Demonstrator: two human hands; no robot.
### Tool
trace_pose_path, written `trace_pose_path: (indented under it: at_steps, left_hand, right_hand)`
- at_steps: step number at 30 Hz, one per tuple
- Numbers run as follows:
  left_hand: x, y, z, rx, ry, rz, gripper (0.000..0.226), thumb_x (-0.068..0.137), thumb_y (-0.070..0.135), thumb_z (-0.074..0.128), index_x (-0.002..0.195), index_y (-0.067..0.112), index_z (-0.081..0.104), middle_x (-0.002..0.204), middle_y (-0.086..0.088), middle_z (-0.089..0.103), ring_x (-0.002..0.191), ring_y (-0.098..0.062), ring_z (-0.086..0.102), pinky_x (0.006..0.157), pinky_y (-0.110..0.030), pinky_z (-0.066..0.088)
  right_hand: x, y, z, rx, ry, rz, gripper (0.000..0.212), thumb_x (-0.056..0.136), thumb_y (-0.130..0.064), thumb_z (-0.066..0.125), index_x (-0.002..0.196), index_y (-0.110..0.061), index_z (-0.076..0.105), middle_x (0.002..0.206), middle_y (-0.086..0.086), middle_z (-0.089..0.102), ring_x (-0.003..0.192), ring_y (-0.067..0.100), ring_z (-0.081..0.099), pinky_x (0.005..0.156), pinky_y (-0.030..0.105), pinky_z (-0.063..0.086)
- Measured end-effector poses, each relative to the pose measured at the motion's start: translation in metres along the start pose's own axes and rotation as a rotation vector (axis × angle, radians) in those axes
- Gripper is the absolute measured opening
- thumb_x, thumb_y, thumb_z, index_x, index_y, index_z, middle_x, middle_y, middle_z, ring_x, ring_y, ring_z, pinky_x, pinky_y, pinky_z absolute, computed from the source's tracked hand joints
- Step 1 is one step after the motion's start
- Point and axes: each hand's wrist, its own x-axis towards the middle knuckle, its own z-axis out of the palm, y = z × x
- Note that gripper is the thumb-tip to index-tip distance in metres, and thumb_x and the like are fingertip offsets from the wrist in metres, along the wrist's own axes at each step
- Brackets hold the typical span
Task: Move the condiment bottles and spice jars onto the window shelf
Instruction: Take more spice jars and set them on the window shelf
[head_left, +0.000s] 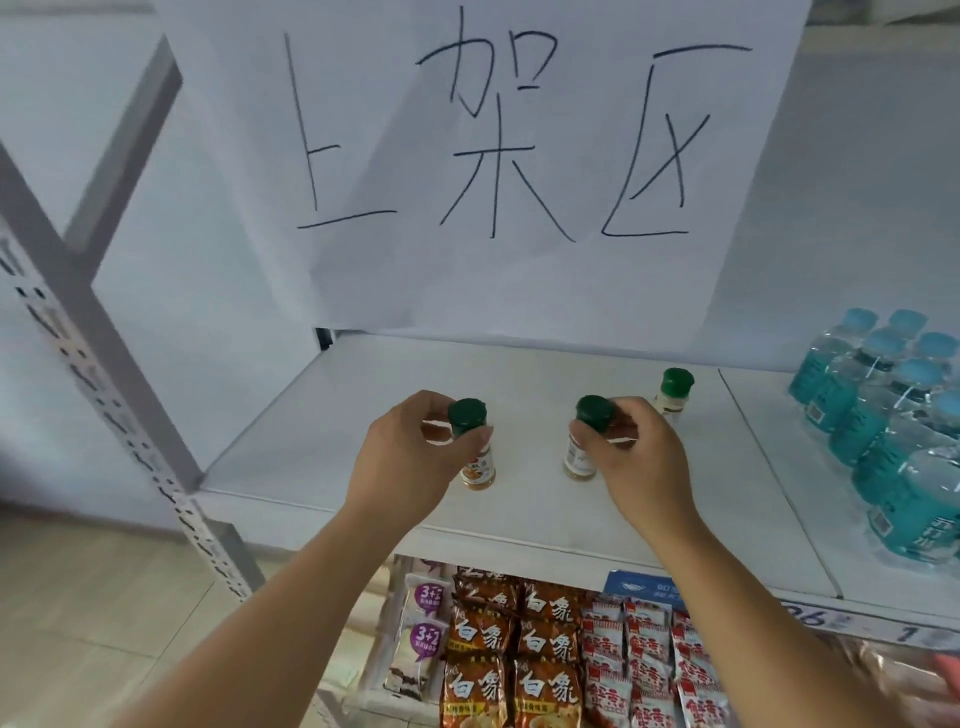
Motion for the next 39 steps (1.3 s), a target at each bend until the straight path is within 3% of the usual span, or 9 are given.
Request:
trace_pose_path:
  at_steps: [5, 9, 12, 18, 23, 28, 39]
  left_hand:
    - [-0.026, -0.034, -0.063, -0.004, 0.063, -0.063, 0.020, 0.085, 0.045, 0.077, 0.100, 0.036, 0.066, 0.094, 0.023, 0.070, 0.085, 0.005, 0.065, 0.062, -0.018, 0.044]
    - [-0.050, -0.066, -0.119, 0.004, 0.134, -0.109, 0.018, 0.083, 0.046, 0.078, 0.096, 0.038, 0.067, 0.092, 0.025, 0.071, 0.083, 0.010, 0.064, 0.062, -0.018, 0.044]
    - [-0.073, -0.090, -0.162, -0.014, 0.169, -0.137, 0.018, 0.082, 0.045, 0.079, 0.094, 0.038, 0.069, 0.091, 0.024, 0.072, 0.085, 0.009, 0.065, 0.068, -0.019, 0.048]
    - [-0.121, -0.138, -0.262, 0.008, 0.311, -0.199, 0.020, 0.080, 0.043, 0.080, 0.095, 0.038, 0.068, 0.095, 0.024, 0.073, 0.086, 0.005, 0.067, 0.071, -0.020, 0.054]
    - [-0.168, -0.173, -0.336, 0.025, 0.442, -0.250, 0.019, 0.081, 0.041, 0.081, 0.095, 0.037, 0.068, 0.090, 0.026, 0.070, 0.081, 0.012, 0.063, 0.057, -0.006, 0.046]
    - [-0.214, -0.203, -0.396, 0.064, 0.525, -0.290, 0.020, 0.081, 0.040, 0.081, 0.098, 0.038, 0.071, 0.095, 0.027, 0.073, 0.091, 0.011, 0.067, 0.074, -0.013, 0.047]
    - [-0.254, -0.260, -0.489, 0.155, 0.744, -0.438, 0.022, 0.079, 0.044, 0.083, 0.094, 0.043, 0.067, 0.092, 0.033, 0.070, 0.086, 0.009, 0.066, 0.076, -0.018, 0.054]
  right_hand:
    - [-0.029, -0.063, 0.050, 0.057, -0.142, -0.086, 0.028, 0.088, -0.036, 0.076, 0.111, -0.026, 0.066, 0.102, -0.012, 0.070, 0.094, 0.008, 0.066, 0.081, 0.027, 0.057]
    - [-0.063, -0.110, 0.094, 0.078, -0.265, -0.147, 0.029, 0.089, -0.039, 0.075, 0.113, -0.027, 0.066, 0.103, -0.016, 0.069, 0.094, 0.002, 0.065, 0.080, 0.020, 0.054]
    - [-0.090, -0.144, 0.130, 0.095, -0.350, -0.171, 0.031, 0.089, -0.041, 0.075, 0.115, -0.028, 0.065, 0.104, -0.017, 0.069, 0.094, 0.002, 0.065, 0.078, 0.016, 0.052]
    - [-0.144, -0.217, 0.209, 0.176, -0.527, -0.215, 0.023, 0.088, -0.040, 0.076, 0.106, -0.036, 0.064, 0.099, -0.020, 0.069, 0.093, 0.004, 0.066, 0.081, 0.025, 0.058]
    - [-0.195, -0.272, 0.276, 0.248, -0.641, -0.246, 0.021, 0.085, -0.039, 0.078, 0.102, -0.036, 0.066, 0.097, -0.017, 0.072, 0.091, 0.004, 0.067, 0.085, 0.035, 0.057]
    - [-0.242, -0.318, 0.328, 0.285, -0.769, -0.312, 0.021, 0.085, -0.035, 0.081, 0.100, -0.036, 0.066, 0.095, -0.018, 0.071, 0.089, 0.002, 0.066, 0.084, 0.031, 0.056]
    - [-0.293, -0.403, 0.436, 0.377, -1.021, -0.414, 0.022, 0.083, -0.038, 0.082, 0.098, -0.036, 0.067, 0.094, -0.020, 0.071, 0.089, -0.001, 0.064, 0.078, 0.018, 0.050]
